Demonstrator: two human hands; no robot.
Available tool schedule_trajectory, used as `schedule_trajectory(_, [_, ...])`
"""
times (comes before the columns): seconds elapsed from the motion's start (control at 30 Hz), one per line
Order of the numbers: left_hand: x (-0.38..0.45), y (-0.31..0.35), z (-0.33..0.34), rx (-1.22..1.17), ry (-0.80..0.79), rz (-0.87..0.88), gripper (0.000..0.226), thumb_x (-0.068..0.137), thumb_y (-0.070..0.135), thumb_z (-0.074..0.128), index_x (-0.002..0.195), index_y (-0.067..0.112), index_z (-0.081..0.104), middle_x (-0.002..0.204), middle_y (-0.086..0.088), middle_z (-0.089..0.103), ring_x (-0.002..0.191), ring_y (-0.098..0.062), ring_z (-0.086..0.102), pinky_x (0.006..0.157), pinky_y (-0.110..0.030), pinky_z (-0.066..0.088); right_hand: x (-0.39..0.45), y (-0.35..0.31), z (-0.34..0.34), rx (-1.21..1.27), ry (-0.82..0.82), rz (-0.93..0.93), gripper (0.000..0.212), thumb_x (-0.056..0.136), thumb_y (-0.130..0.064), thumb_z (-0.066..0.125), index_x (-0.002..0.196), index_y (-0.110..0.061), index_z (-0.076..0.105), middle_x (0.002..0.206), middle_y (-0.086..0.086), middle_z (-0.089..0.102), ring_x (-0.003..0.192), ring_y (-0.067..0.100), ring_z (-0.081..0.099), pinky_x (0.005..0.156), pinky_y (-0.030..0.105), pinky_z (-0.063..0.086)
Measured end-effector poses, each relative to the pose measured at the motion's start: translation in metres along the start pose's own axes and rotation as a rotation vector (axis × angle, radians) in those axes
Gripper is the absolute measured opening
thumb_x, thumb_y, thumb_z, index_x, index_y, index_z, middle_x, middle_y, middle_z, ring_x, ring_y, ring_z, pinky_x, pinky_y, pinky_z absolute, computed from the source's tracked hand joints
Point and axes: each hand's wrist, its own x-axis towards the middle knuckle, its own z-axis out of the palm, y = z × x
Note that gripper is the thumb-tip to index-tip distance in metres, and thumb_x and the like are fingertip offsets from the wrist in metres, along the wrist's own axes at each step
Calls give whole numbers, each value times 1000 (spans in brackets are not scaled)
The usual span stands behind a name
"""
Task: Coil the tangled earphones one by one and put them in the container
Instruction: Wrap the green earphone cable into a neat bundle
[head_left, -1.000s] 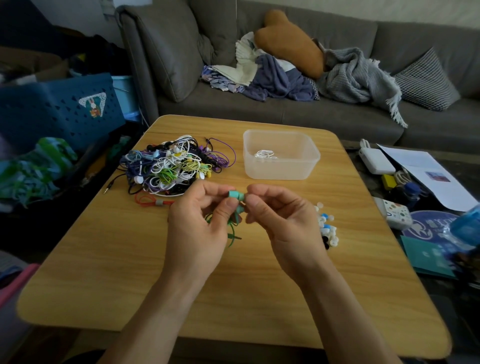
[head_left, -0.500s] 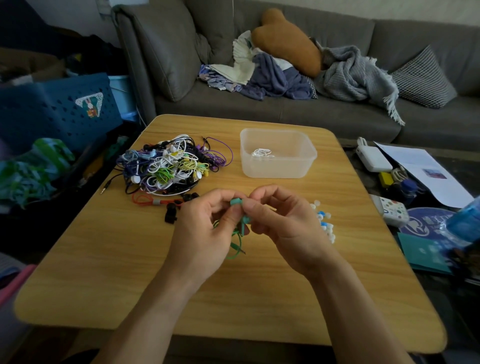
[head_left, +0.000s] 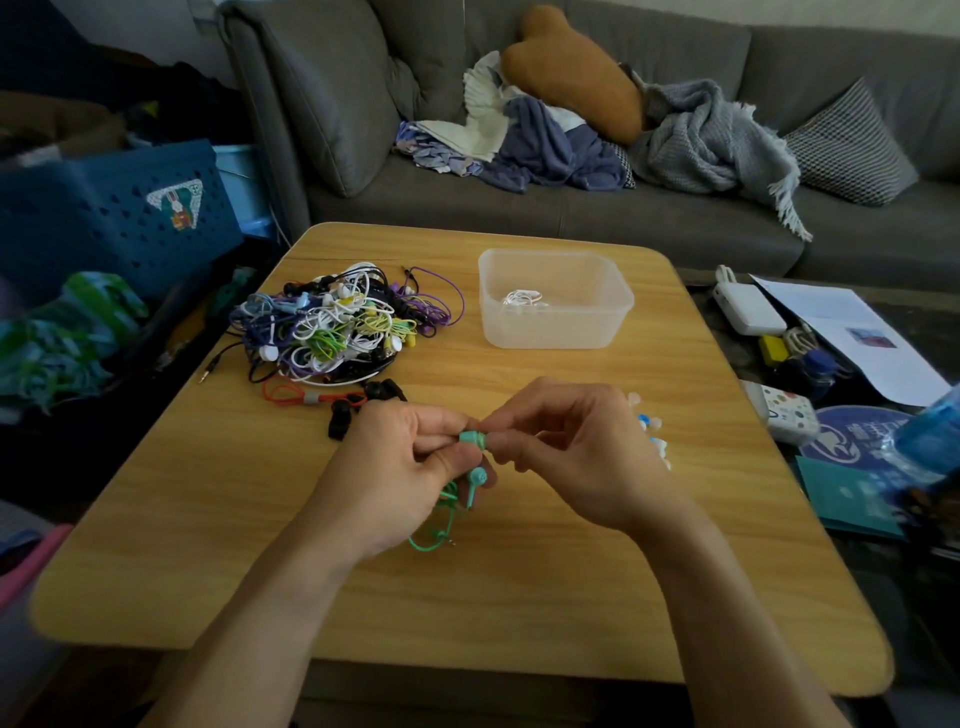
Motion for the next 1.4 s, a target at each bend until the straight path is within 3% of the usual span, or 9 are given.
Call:
schedule_trajectory(0.13, [-1,-3,-5,81,-35,-22,24,94,3,58,97,21,73,76,2,76,67,-15,72,71,-23,58,0,0,6,-142,-8,-37,13,81,-15,80,83,-27,79,84,-13,70,81,11,67,67,22,52])
schedule_trajectory(0.23, [-1,-2,-4,97,-17,17,25,94,3,58,96,23,73,75,3,76,68,-14,73,71,-25,58,1,1,11,-112,13,-17,8,84,-15,78,85,-23,79,86,-9,71,81,15,68,65,38,57])
schedule_trajectory(0.4, [3,-7,-2,180,103,179,26,91,1,62,99,22,75,78,6,76,73,-11,73,74,-34,60,1,1,18,131,82,49,6,87,-6,73,89,-9,77,81,4,75,65,16,67,59,29,54])
schedule_trajectory(0.53, [5,-9,-1,208,175,254,29,90,1,64,102,25,74,78,12,75,75,-7,72,73,-31,60,1,4,24,400,101,196,14,89,-7,69,99,0,75,85,12,74,73,19,64,63,30,51])
schedule_trajectory(0.73, [5,-8,1,251,116,309,28,94,1,57,103,21,74,75,10,73,68,-7,69,65,-17,53,4,4,28,362,140,227,13,90,-9,69,97,0,74,67,1,68,59,14,58,59,28,48])
schedule_trajectory(0.9, [5,-12,1,247,124,323,35,95,-1,54,118,19,70,80,8,73,65,-11,69,64,-26,58,3,1,32,292,219,237,15,88,-19,73,90,-5,77,71,10,73,59,17,62,59,32,53])
schedule_trajectory(1.0, [5,-13,2,230,142,313,33,96,3,55,123,18,67,81,7,73,65,-9,70,65,-23,57,4,0,34,293,244,232,15,88,-20,74,87,-5,78,69,10,72,56,17,59,57,30,50])
schedule_trajectory(1.17, [3,-7,3,75,39,318,29,98,11,50,106,34,66,82,2,73,69,-15,70,67,-24,57,1,-3,24,257,180,202,16,86,-21,74,90,-5,77,65,4,69,57,13,56,57,25,48])
schedule_trajectory(1.4, [6,-13,7,-103,-36,197,28,96,19,47,103,5,71,85,-10,73,74,-24,70,72,-31,58,1,-3,15,112,133,167,6,87,-16,74,91,-12,77,64,3,70,58,10,62,61,24,50])
